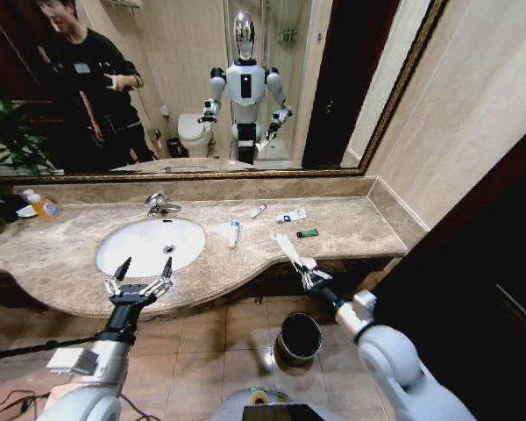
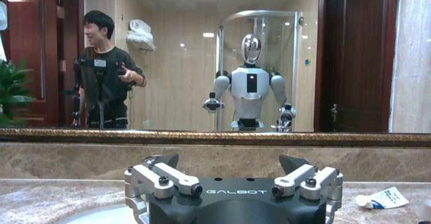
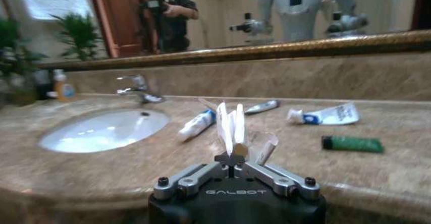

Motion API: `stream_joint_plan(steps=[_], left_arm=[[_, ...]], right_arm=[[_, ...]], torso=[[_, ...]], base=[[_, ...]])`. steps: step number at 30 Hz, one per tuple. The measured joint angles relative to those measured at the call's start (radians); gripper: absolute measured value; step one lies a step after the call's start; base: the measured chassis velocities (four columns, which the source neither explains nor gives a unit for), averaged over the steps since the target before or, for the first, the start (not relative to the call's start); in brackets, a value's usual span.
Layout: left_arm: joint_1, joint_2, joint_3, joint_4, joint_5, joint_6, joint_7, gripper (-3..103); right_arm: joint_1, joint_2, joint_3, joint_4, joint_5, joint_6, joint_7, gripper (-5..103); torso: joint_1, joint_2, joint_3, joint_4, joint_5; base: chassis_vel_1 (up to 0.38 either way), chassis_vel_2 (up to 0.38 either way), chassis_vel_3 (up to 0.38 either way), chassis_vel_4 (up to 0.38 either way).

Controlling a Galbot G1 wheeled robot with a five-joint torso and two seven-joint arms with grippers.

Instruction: Pick up the trash from the sink and place it in the trash bin.

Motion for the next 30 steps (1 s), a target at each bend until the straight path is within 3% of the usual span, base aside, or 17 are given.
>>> stream_joint_plan(steps=[5, 8, 12, 18, 27, 30], left_arm=[[0.000, 0.000, 0.000, 0.000, 0.000, 0.000, 0.000, 100], [0.000, 0.000, 0.000, 0.000, 0.000, 0.000, 0.000, 100], [0.000, 0.000, 0.000, 0.000, 0.000, 0.000, 0.000, 100], [0.000, 0.000, 0.000, 0.000, 0.000, 0.000, 0.000, 100], [0.000, 0.000, 0.000, 0.000, 0.000, 0.000, 0.000, 100], [0.000, 0.000, 0.000, 0.000, 0.000, 0.000, 0.000, 100]], right_arm=[[-0.065, 0.034, 0.051, -0.046, -0.020, 0.056, -0.116, 0], [-0.091, 0.084, 0.067, -0.102, -0.061, 0.176, -0.230, 0], [-0.108, 0.121, 0.086, -0.135, -0.090, 0.218, -0.321, 0], [-0.143, 0.188, 0.100, -0.172, -0.166, 0.272, -0.341, 0], [-0.169, 0.300, 0.096, -0.274, -0.295, 0.345, -0.270, 0], [-0.130, 0.330, 0.094, -0.399, -0.352, 0.352, -0.244, 0]], torso=[[0.000, 0.000, 0.000, -0.0001, 0.0000], [0.000, 0.000, 0.000, 0.0001, 0.0000], [0.000, 0.000, 0.000, 0.0001, -0.0002], [0.000, 0.000, 0.000, 0.0000, -0.0002], [0.000, 0.000, 0.000, 0.0000, -0.0002], [0.000, 0.000, 0.000, 0.0000, -0.0005]], base=[[0.000, 0.000, 0.000, 0.000], [0.000, 0.000, 0.000, 0.000], [0.000, 0.000, 0.000, 0.000], [0.000, 0.000, 0.000, 0.000], [0.000, 0.000, 0.000, 0.000], [0.000, 0.000, 0.000, 0.000]])
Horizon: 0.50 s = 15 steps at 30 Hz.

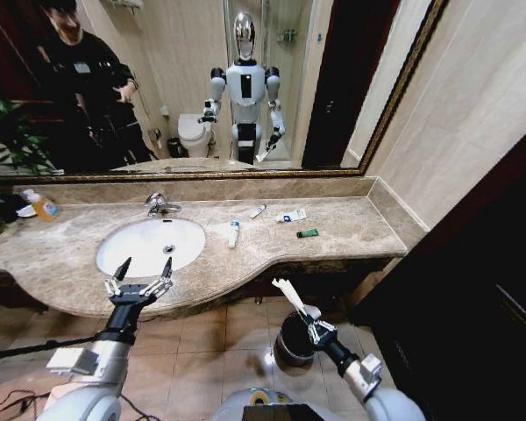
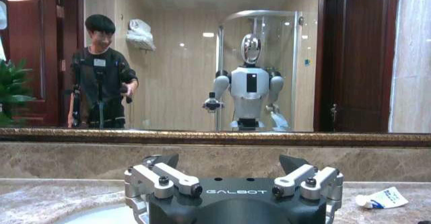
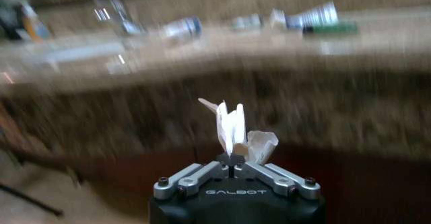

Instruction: Pick up the trash from the sink and place it in the trash bin.

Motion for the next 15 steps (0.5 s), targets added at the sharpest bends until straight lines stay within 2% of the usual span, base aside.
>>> stream_joint_plan(steps=[2, 4, 6, 8, 15], left_arm=[[0.000, 0.000, 0.000, 0.000, 0.000, 0.000, 0.000, 100], [0.000, 0.000, 0.000, 0.000, 0.000, 0.000, 0.000, 100], [0.000, 0.000, 0.000, 0.000, 0.000, 0.000, 0.000, 100], [0.000, 0.000, 0.000, 0.000, 0.000, 0.000, 0.000, 100], [0.000, 0.000, 0.000, 0.000, 0.000, 0.000, 0.000, 100]], right_arm=[[0.015, 0.005, 0.000, -0.036, -0.016, 0.003, 0.010, 0], [0.083, 0.022, -0.001, -0.162, -0.073, 0.013, 0.075, 0], [0.118, 0.030, 0.001, -0.218, -0.090, 0.014, 0.105, 0], [0.170, 0.033, 0.003, -0.301, -0.101, 0.018, 0.149, 0], [0.257, 0.005, -0.012, -0.474, -0.099, 0.018, 0.224, 0]], torso=[[0.000, 0.000, 0.000, -0.0001, 0.0003], [0.000, 0.000, 0.000, 0.0000, 0.0003], [0.000, 0.000, 0.000, 0.0000, 0.0004], [0.000, 0.000, 0.000, 0.0000, 0.0003], [0.000, 0.000, 0.000, 0.0001, 0.0003]], base=[[0.000, 0.000, 0.000, 0.000], [0.000, 0.000, 0.000, 0.000], [0.000, 0.000, 0.000, 0.000], [0.000, 0.000, 0.000, 0.000], [0.000, 0.000, 0.000, 0.000]])
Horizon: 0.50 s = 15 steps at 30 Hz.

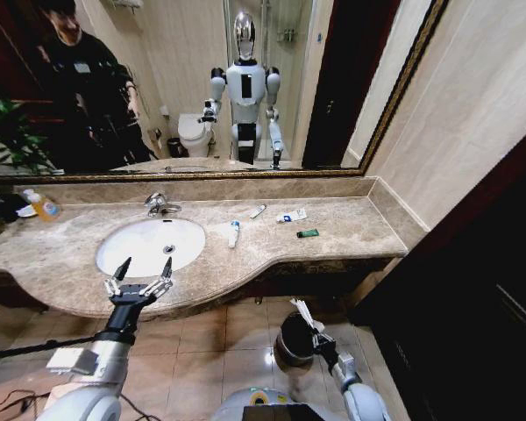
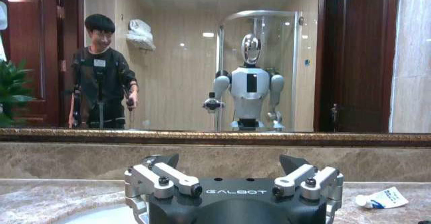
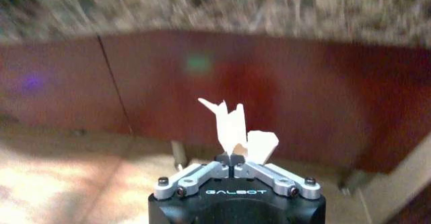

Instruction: Pick up the trash from the sink and place it in the trash bin.

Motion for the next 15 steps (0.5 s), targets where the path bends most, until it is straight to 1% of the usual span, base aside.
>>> stream_joint_plan(steps=[4, 5, 6, 7, 8, 9, 10, 11, 13, 15], left_arm=[[0.000, 0.000, 0.000, 0.000, 0.000, 0.000, 0.000, 100], [0.000, 0.000, 0.000, 0.000, 0.000, 0.000, 0.000, 100], [0.000, 0.000, 0.000, 0.000, 0.000, 0.000, 0.000, 100], [0.000, 0.000, 0.000, 0.000, 0.000, 0.000, 0.000, 100], [0.000, 0.000, 0.000, 0.000, 0.000, 0.000, 0.000, 100], [0.000, 0.000, 0.000, 0.000, 0.000, 0.000, 0.000, 100], [0.000, 0.000, 0.000, 0.000, 0.000, 0.000, 0.000, 100], [0.000, 0.000, 0.000, 0.000, 0.000, 0.000, 0.000, 100], [0.000, 0.000, 0.000, 0.000, 0.000, 0.000, 0.000, 100], [0.000, 0.000, 0.000, 0.000, 0.000, 0.000, 0.000, 100]], right_arm=[[0.022, 0.002, -0.004, -0.048, 0.007, 0.004, 0.019, 0], [0.037, 0.006, -0.005, -0.073, 0.013, 0.001, 0.029, -2], [0.049, 0.007, -0.006, -0.090, 0.020, -0.008, 0.032, 3], [0.049, 0.007, -0.006, -0.090, 0.020, -0.008, 0.032, 3], [0.056, 0.005, -0.008, -0.101, 0.027, -0.011, 0.032, 8], [0.061, 0.001, -0.012, -0.109, 0.032, -0.011, 0.032, 8], [0.064, -0.003, -0.016, -0.114, 0.037, -0.011, 0.032, 14], [0.064, -0.003, -0.016, -0.114, 0.037, -0.011, 0.032, 14], [0.067, -0.006, -0.021, -0.118, 0.045, -0.011, 0.032, 25], [0.069, -0.004, -0.021, -0.118, 0.045, -0.009, 0.034, 25]], torso=[[0.000, 0.000, 0.000, -0.0001, 0.0001], [0.000, 0.000, 0.000, -0.0001, 0.0001], [0.000, 0.000, 0.000, -0.0001, 0.0001], [0.000, 0.000, 0.000, -0.0001, 0.0001], [0.000, 0.000, 0.000, 0.0000, 0.0000], [0.000, 0.000, 0.000, -0.0001, 0.0001], [0.000, 0.000, 0.000, -0.0001, 0.0001], [0.000, 0.000, 0.000, -0.0001, 0.0001], [0.000, 0.000, 0.000, -0.0001, 0.0000], [0.000, 0.000, 0.000, -0.0001, 0.0000]], base=[[0.000, 0.000, 0.000, 0.000], [0.000, 0.000, 0.000, 0.000], [0.000, 0.000, 0.000, 0.000], [0.000, 0.000, 0.000, 0.000], [0.000, 0.000, 0.000, 0.000], [0.000, 0.000, 0.000, 0.000], [0.000, 0.000, 0.000, 0.000], [0.000, 0.000, 0.000, 0.000], [0.000, 0.000, 0.000, 0.000], [0.000, 0.000, 0.000, 0.000]])
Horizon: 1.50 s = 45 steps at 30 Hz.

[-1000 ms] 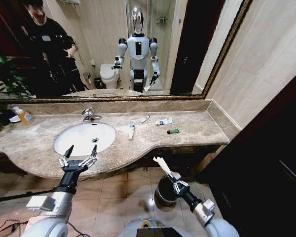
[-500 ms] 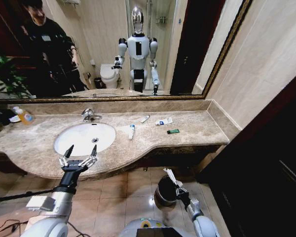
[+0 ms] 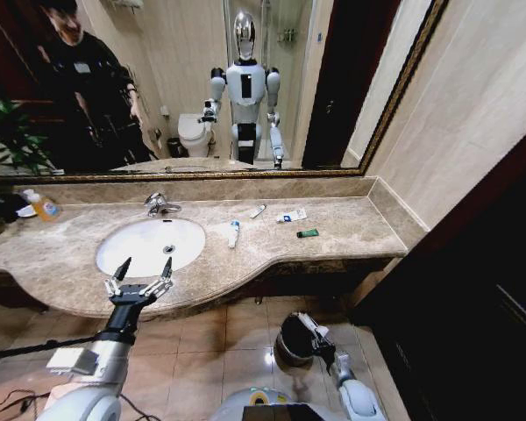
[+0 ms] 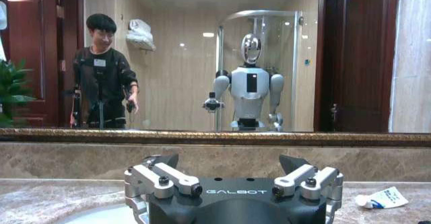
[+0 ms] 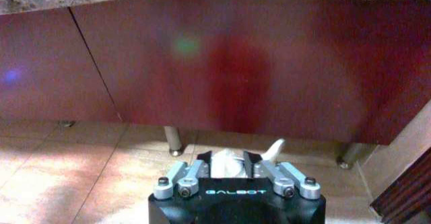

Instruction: Pick up the trash from the sink and place it in the trash bin.

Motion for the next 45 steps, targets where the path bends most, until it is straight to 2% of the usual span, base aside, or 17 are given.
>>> stream_joint_plan(steps=[1, 3, 6, 7, 8, 9, 10, 13, 14, 15, 19, 39, 42, 45], left_arm=[[0.000, 0.000, 0.000, 0.000, 0.000, 0.000, 0.000, 100], [0.000, 0.000, 0.000, 0.000, 0.000, 0.000, 0.000, 100], [0.000, 0.000, 0.000, 0.000, 0.000, 0.000, 0.000, 100], [0.000, 0.000, 0.000, 0.000, 0.000, 0.000, 0.000, 100], [0.000, 0.000, 0.000, 0.000, 0.000, 0.000, 0.000, 100], [0.000, 0.000, 0.000, 0.000, 0.000, 0.000, 0.000, 100], [0.000, 0.000, 0.000, 0.000, 0.000, 0.000, 0.000, 100], [0.000, 0.000, 0.000, 0.000, 0.000, 0.000, 0.000, 100], [0.000, 0.000, 0.000, 0.000, 0.000, 0.000, 0.000, 100], [0.000, 0.000, 0.000, 0.000, 0.000, 0.000, 0.000, 100], [0.000, 0.000, 0.000, 0.000, 0.000, 0.000, 0.000, 100], [0.000, 0.000, 0.000, 0.000, 0.000, 0.000, 0.000, 100], [0.000, 0.000, 0.000, 0.000, 0.000, 0.000, 0.000, 100], [0.000, 0.000, 0.000, 0.000, 0.000, 0.000, 0.000, 100]], right_arm=[[0.002, 0.002, 0.000, 0.000, 0.000, 0.001, 0.003, 36], [0.003, 0.007, 0.000, 0.000, 0.000, 0.002, 0.011, 46], [0.000, 0.006, 0.000, 0.004, 0.000, 0.002, 0.012, 46], [-0.003, 0.004, -0.001, 0.006, 0.001, 0.002, 0.012, 57], [-0.003, 0.004, -0.001, 0.006, 0.001, 0.002, 0.012, 57], [-0.007, 0.003, -0.001, 0.011, 0.001, 0.002, 0.011, 68], [-0.008, 0.003, -0.001, 0.013, 0.002, 0.002, 0.010, 68], [-0.014, 0.005, -0.001, 0.020, 0.002, 0.002, 0.007, 84], [-0.014, 0.005, -0.001, 0.020, 0.002, 0.002, 0.007, 84], [-0.017, 0.006, -0.002, 0.023, 0.002, 0.002, 0.005, 90], [-0.022, 0.013, -0.002, 0.029, 0.002, 0.003, 0.001, 98], [-0.055, 0.018, 0.002, 0.089, 0.040, 0.000, -0.002, 100], [-0.075, 0.013, 0.009, 0.124, 0.053, -0.001, -0.008, 100], [-0.148, -0.012, 0.018, 0.244, 0.100, -0.017, -0.017, 100]], torso=[[0.000, 0.000, 0.000, 0.0000, 0.0000], [0.000, 0.000, 0.000, 0.0000, 0.0000], [0.000, 0.000, 0.000, 0.0000, 0.0000], [0.000, 0.000, 0.000, 0.0000, 0.0000], [0.000, 0.000, 0.000, 0.0000, 0.0000], [0.000, 0.000, 0.000, 0.0000, 0.0000], [0.000, 0.000, 0.000, -0.0001, 0.0000], [0.000, 0.000, 0.000, 0.0000, 0.0000], [0.000, 0.000, 0.000, 0.0000, 0.0000], [0.000, 0.000, 0.000, 0.0000, 0.0000], [0.000, 0.000, 0.000, 0.0000, 0.0000], [0.000, 0.000, 0.000, 0.0000, 0.0000], [0.000, 0.000, 0.000, 0.0000, 0.0001], [0.000, 0.000, 0.000, 0.0000, 0.0002]], base=[[0.000, 0.000, 0.000, 0.000], [0.000, 0.000, 0.000, 0.000], [0.000, 0.000, 0.000, 0.000], [0.000, 0.000, 0.000, 0.000], [0.000, 0.000, 0.000, 0.000], [0.000, 0.000, 0.000, 0.000], [0.000, 0.000, 0.000, 0.000], [0.000, 0.000, 0.000, 0.000], [0.000, 0.000, 0.000, 0.000], [0.000, 0.000, 0.000, 0.000], [0.000, 0.000, 0.000, 0.000], [0.000, 0.000, 0.000, 0.000], [0.000, 0.000, 0.000, 0.000], [0.000, 0.000, 0.000, 0.000]])
